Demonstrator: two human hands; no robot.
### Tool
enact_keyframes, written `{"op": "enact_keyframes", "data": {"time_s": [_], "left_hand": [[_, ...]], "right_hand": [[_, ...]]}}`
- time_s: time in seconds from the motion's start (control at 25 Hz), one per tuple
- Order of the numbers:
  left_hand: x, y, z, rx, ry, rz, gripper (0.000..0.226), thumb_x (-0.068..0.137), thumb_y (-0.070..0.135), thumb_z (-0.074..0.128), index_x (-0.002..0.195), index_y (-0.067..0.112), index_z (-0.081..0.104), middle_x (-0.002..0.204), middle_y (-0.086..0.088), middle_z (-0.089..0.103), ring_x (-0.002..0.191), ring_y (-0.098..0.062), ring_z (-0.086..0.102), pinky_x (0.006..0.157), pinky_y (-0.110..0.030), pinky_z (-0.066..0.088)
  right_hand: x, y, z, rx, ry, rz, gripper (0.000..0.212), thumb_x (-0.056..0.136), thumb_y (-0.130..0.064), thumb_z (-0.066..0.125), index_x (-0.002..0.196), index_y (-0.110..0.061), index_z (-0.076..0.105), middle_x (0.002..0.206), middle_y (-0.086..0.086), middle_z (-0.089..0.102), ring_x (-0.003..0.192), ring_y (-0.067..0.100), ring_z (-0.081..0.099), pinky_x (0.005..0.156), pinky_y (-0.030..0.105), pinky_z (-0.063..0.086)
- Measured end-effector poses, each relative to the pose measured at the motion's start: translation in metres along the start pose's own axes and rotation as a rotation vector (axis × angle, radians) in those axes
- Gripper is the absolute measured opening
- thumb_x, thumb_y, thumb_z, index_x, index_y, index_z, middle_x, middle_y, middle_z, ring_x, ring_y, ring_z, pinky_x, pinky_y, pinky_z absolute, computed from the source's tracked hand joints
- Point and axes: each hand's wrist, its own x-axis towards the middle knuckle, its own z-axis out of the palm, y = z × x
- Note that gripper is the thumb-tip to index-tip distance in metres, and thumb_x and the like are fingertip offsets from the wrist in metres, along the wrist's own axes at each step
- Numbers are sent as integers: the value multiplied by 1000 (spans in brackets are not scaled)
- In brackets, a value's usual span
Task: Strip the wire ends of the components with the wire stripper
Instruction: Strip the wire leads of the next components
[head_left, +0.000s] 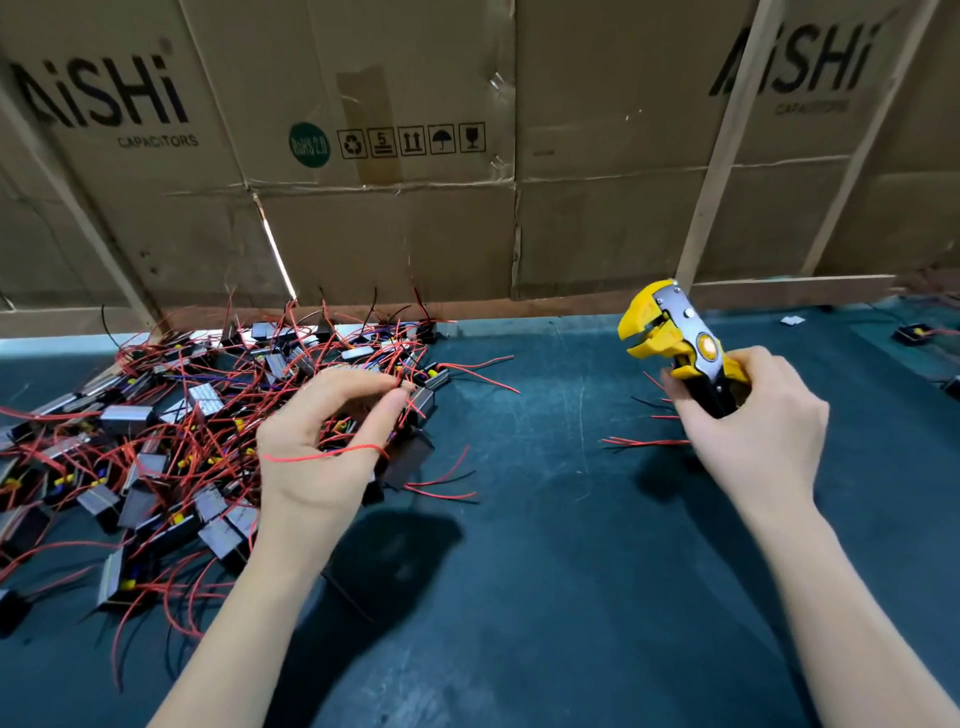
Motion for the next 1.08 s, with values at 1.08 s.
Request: {"op": "enact_keyframes", "data": {"time_s": [1.08], "left_hand": [[-35,-10,50,-312,-529,-423,12,85,5,72,81,16,76,70,-1,73,65,-13,68,68,-21,54]], "right_hand": [[-30,-11,31,-265,-261,-279,47,71,-59,70,87,-16,60,83,0,62,83,29,59,75,36,28]]}}
